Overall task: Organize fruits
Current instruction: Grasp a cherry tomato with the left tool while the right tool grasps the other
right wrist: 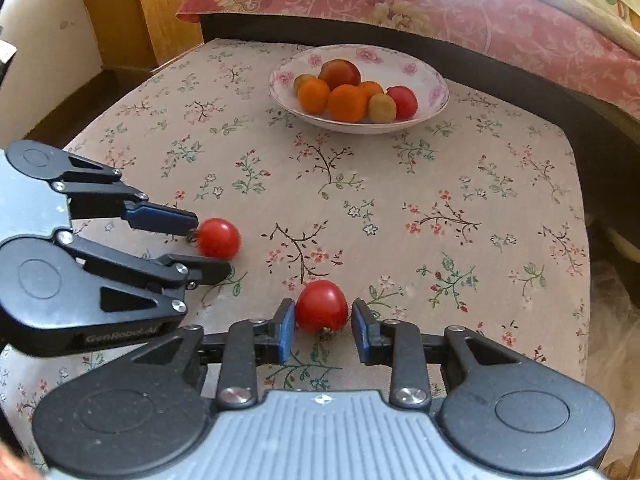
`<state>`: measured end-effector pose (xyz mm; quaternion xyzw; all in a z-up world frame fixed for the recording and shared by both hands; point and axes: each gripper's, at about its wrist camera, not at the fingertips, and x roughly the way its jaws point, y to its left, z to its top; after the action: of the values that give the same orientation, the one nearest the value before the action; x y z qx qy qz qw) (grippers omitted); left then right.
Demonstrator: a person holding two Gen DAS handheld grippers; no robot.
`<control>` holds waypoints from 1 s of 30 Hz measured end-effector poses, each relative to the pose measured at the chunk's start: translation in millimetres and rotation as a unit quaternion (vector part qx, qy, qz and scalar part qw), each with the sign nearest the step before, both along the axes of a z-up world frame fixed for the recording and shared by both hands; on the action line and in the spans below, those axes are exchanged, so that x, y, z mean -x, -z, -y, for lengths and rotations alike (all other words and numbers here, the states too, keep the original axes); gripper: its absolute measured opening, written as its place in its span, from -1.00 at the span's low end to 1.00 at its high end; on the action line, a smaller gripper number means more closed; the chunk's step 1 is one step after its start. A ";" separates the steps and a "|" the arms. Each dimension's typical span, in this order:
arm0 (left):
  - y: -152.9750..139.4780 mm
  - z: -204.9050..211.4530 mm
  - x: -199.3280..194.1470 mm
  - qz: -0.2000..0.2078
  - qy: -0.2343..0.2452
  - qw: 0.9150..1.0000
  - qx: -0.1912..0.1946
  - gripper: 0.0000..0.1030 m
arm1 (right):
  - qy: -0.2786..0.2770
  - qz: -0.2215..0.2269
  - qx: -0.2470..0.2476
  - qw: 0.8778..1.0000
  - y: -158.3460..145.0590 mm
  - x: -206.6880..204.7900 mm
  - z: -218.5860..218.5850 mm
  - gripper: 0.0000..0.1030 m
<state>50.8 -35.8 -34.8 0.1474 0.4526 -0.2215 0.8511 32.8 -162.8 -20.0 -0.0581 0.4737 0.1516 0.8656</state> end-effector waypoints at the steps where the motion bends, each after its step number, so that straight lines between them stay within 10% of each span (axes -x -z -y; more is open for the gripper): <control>1: -1.1 0.2 -0.3 0.000 0.000 1.000 0.001 0.01 | -0.001 -0.001 0.000 1.000 -0.9 0.1 0.3 -0.19; 30: -5.1 12.2 2.2 0.003 0.031 0.999 -0.014 -0.07 | -0.018 0.005 -0.012 1.000 -2.6 -4.6 3.3 -0.15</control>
<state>48.6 -48.0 -29.7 0.1738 0.4484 -0.2413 0.8429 37.4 -166.2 -17.4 -0.0571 0.4663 0.1722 0.8658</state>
